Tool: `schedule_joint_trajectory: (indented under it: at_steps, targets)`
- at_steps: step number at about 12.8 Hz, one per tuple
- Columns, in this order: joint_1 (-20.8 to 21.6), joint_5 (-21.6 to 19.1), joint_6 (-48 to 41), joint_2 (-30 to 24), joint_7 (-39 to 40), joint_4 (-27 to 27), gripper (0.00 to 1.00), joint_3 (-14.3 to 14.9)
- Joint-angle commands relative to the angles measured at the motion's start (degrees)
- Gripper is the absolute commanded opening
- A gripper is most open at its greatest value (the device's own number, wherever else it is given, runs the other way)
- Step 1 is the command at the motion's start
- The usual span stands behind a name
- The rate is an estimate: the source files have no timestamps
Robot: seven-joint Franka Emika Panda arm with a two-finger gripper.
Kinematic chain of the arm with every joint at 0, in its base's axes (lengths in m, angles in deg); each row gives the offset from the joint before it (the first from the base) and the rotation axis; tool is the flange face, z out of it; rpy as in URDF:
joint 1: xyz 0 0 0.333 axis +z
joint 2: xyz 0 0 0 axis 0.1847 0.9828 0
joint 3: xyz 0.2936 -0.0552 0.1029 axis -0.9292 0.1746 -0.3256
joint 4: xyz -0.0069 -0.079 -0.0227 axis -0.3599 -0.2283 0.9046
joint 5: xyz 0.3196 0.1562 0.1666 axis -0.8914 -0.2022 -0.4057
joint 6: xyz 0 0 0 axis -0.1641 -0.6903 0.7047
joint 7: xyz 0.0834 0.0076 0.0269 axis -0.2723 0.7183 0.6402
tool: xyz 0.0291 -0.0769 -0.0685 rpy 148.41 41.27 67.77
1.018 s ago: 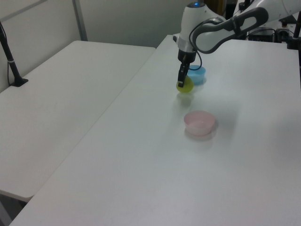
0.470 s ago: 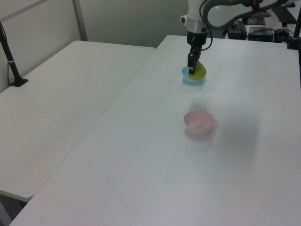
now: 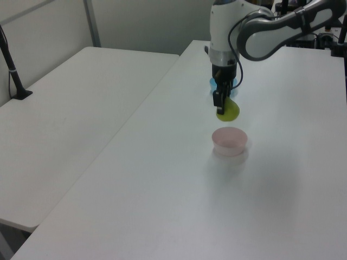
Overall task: Place the pear in the bowl
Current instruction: 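Carry the pear over the pink bowl and lower it in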
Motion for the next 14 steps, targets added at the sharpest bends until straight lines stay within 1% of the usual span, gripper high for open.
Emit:
schedule_joint_trajectory:
  at_steps: [1,3,6,8,9,10,11,13,14]
  targets:
    - [3.3,0.9,1.1,-2.5,-3.2,-4.5,0.33,0.6]
    - [4.5,0.9,5.4,-1.9,-4.4,-7.1,0.33,0.6]
    - [5.0,1.7,7.6,-0.9,-4.4,-8.5,0.34,0.6]
    - [5.1,1.7,9.0,-0.5,-4.4,-8.6,0.36,0.6]
    - [5.1,1.7,9.1,0.0,-4.4,-8.5,0.4,0.6]
    - [5.1,1.7,9.1,0.2,-4.4,-8.5,0.48,0.6]
    - [5.2,1.7,9.1,0.6,-4.4,-8.5,0.51,0.6]
    - [5.1,1.7,9.1,0.7,-4.4,-8.5,0.66,0.6]
    - [5.1,1.7,9.2,0.7,-4.4,-8.4,0.7,0.6]
